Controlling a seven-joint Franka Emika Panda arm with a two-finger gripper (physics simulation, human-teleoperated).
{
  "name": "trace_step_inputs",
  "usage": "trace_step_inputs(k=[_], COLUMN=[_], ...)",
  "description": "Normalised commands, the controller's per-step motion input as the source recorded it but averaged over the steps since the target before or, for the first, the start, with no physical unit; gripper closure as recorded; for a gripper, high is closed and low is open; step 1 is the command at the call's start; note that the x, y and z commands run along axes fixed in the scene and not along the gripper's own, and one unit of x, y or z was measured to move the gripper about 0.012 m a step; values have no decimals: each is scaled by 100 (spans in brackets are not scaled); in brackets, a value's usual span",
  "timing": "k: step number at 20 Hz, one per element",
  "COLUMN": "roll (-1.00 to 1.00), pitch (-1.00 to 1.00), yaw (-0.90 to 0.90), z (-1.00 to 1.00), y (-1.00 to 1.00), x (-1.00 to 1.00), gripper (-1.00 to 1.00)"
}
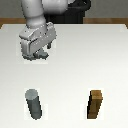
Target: Put the loop with the handle onto the peg.
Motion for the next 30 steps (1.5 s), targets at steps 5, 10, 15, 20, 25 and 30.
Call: trace_step_inputs(k=[5,10,15,20,25,30], roll=[0,0,0,0,0,0], pitch=[0,0,0,0,0,0], yaw=[0,0,0,0,0,0], z=[-40,0,0,0,100,100], y=[0,0,0,0,0,0], x=[0,0,0,0,0,0], gripper=[-100,-100,100,100,100,100])
